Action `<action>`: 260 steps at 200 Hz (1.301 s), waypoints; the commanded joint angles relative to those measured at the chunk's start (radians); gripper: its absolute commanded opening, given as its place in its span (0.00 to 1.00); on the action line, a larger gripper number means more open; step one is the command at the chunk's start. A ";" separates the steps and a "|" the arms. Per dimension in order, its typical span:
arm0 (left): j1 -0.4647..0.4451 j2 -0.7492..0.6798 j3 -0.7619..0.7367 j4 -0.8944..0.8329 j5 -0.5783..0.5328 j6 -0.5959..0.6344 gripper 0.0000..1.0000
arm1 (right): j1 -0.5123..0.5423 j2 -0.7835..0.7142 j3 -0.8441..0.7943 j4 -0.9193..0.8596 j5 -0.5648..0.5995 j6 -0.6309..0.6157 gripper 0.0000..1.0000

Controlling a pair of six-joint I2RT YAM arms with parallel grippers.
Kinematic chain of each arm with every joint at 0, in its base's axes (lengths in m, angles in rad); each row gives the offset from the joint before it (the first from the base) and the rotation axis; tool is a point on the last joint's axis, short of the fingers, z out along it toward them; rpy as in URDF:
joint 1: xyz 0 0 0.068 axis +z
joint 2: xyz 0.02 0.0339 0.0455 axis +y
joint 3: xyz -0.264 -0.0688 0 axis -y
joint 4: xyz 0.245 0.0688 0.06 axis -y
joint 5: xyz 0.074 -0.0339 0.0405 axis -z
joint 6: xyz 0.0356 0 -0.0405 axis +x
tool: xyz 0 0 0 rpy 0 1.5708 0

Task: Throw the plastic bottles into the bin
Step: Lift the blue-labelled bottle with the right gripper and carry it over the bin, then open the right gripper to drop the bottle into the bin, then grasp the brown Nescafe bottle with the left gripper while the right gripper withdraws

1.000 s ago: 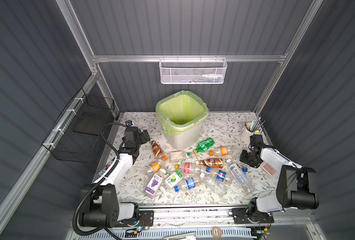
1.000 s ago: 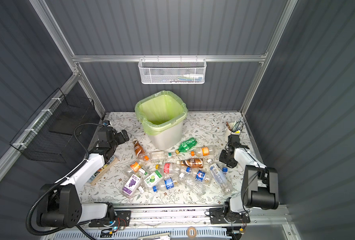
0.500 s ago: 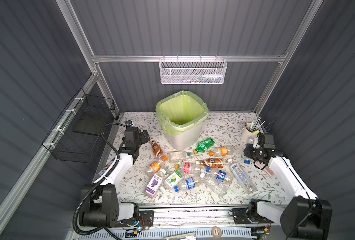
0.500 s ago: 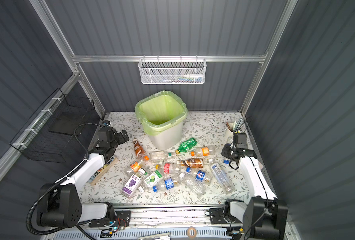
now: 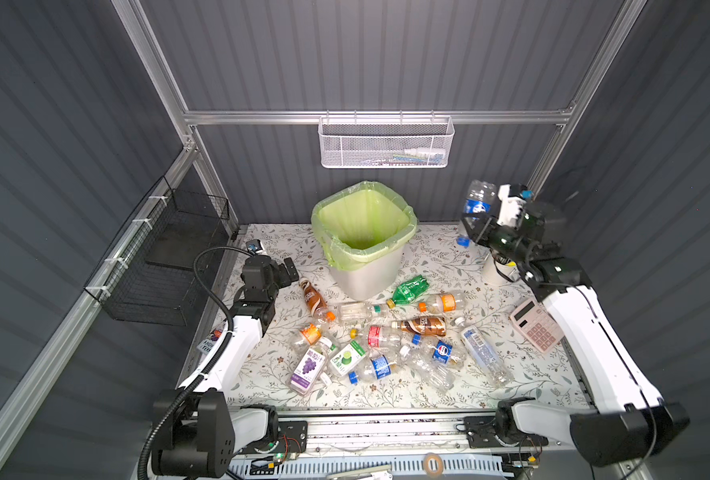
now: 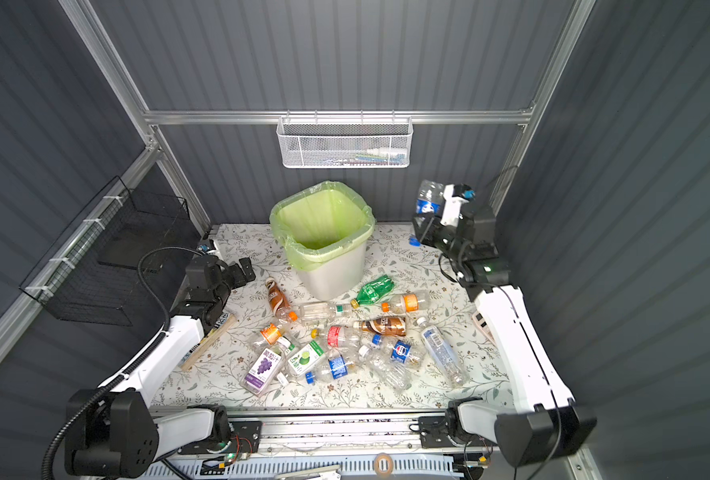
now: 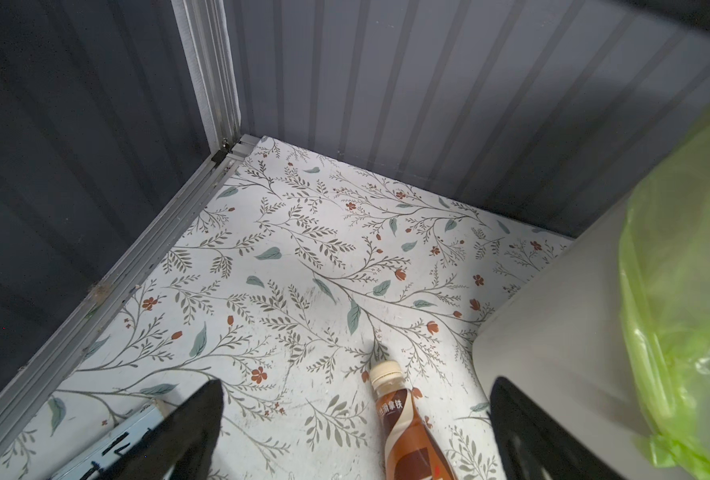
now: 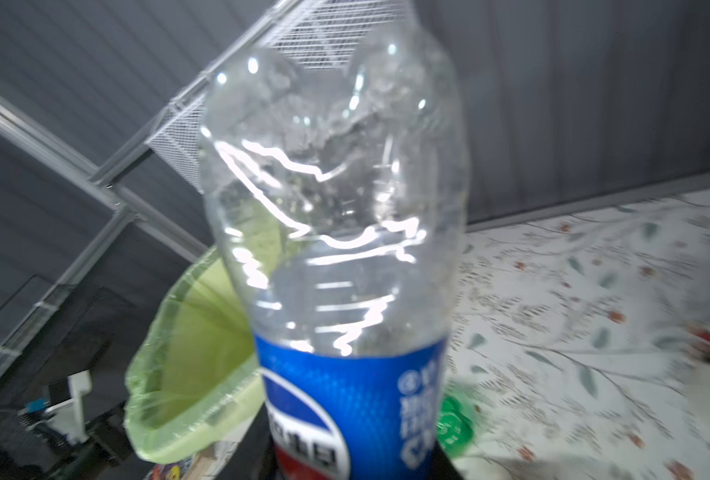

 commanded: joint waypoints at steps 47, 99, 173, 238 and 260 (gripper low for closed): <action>0.002 0.025 0.022 -0.132 -0.023 -0.040 1.00 | 0.239 0.579 0.712 -0.316 -0.107 -0.079 0.73; -0.001 0.011 0.014 -0.186 -0.054 -0.071 1.00 | 0.226 0.394 0.545 -0.211 0.100 -0.122 0.99; -0.140 0.155 0.089 -0.322 -0.038 -0.142 1.00 | 0.080 0.031 -0.033 0.001 0.169 -0.038 0.99; -0.159 0.314 0.125 -0.370 0.079 -0.243 0.99 | -0.084 -0.193 -0.381 -0.003 0.199 0.042 0.99; -0.159 0.392 0.168 -0.373 0.120 -0.261 0.99 | -0.103 -0.198 -0.430 -0.005 0.191 0.055 0.99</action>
